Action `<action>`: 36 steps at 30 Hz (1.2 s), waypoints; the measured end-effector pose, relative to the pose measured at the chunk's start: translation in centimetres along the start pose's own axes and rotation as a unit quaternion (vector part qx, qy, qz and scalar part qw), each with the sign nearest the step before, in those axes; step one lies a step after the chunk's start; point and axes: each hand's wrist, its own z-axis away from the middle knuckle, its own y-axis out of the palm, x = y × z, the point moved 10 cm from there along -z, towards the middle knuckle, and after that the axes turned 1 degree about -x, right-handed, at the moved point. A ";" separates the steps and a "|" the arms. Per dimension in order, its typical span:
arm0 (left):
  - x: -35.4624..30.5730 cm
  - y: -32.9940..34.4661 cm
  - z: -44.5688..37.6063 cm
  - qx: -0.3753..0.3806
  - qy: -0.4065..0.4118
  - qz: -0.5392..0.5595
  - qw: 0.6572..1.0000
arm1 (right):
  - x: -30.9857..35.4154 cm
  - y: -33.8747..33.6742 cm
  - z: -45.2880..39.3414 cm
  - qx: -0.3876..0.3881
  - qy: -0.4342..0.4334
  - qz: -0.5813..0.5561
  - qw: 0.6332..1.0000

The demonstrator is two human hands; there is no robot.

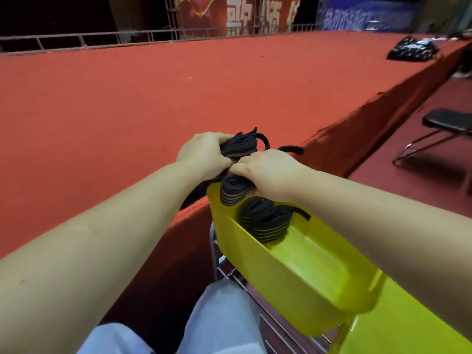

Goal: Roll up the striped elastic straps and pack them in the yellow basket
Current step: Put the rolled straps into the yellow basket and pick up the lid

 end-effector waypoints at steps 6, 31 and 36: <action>-6.0 4.1 -0.3 0.051 0.060 0.004 0.997 | -3.4 2.7 5.0 0.048 0.050 -0.016 0.997; -6.9 24.7 1.4 0.369 0.055 -0.067 0.925 | -4.5 19.7 10.2 0.367 0.057 -0.061 0.926; -4.7 24.5 1.2 0.377 0.015 -0.178 0.909 | -3.8 20.5 9.0 0.343 0.014 -0.015 0.939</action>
